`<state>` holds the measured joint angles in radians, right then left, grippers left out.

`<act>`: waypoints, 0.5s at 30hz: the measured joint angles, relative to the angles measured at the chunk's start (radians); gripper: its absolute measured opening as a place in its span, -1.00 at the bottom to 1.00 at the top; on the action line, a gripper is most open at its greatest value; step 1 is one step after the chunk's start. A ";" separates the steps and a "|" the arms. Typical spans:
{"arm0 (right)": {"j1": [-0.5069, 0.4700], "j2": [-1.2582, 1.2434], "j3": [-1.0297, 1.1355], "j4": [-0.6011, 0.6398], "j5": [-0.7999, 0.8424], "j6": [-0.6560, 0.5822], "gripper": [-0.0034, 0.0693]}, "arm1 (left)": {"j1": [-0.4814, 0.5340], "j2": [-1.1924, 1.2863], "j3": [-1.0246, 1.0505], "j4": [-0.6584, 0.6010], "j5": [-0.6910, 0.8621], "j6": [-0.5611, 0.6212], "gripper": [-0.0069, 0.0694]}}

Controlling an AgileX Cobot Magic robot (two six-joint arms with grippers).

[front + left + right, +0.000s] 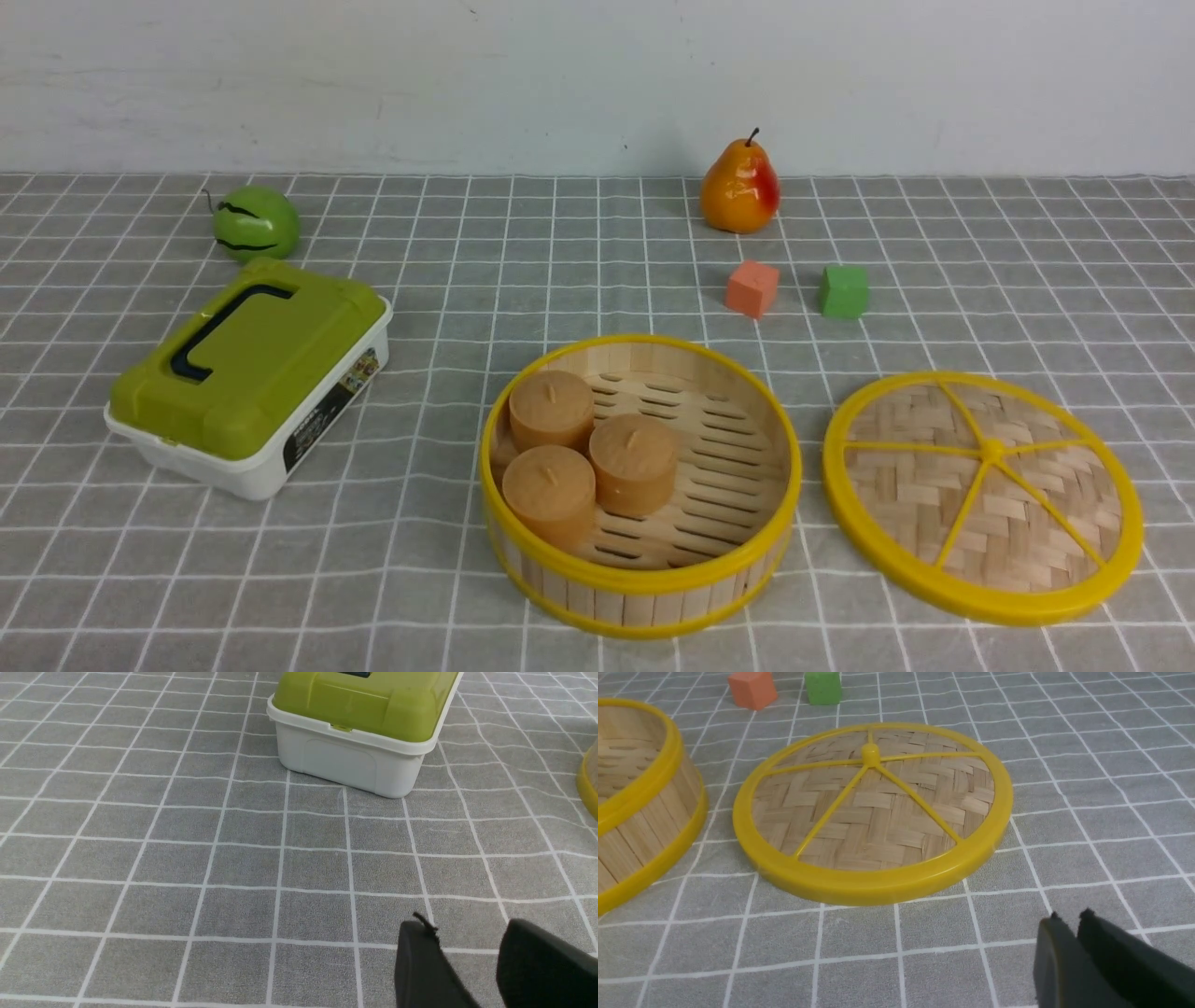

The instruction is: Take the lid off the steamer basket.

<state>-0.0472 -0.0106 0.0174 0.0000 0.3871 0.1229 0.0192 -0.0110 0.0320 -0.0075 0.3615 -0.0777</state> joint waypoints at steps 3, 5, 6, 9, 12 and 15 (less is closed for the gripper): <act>0.000 0.000 0.000 0.000 0.000 0.000 -0.80 | 0.000 0.000 0.000 0.000 0.000 0.000 -0.19; 0.000 0.000 0.000 0.000 0.000 0.000 -0.80 | 0.000 0.000 0.000 0.000 0.000 0.000 -0.19; 0.000 0.000 0.000 0.000 0.000 0.000 -0.80 | 0.000 0.000 0.000 0.000 0.000 0.000 -0.19; 0.000 0.000 0.000 0.000 0.000 0.000 -0.79 | 0.000 0.000 0.000 0.000 0.000 0.000 -0.19; 0.000 0.000 0.000 0.000 0.000 0.000 -0.78 | 0.000 0.000 0.000 0.000 0.000 0.000 -0.19; 0.000 0.000 0.000 0.000 0.000 0.000 -0.77 | 0.000 0.000 0.000 0.000 0.000 0.000 -0.19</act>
<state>-0.0472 -0.0106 0.0174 0.0000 0.3871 0.1229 0.0192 -0.0110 0.0320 -0.0075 0.3615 -0.0777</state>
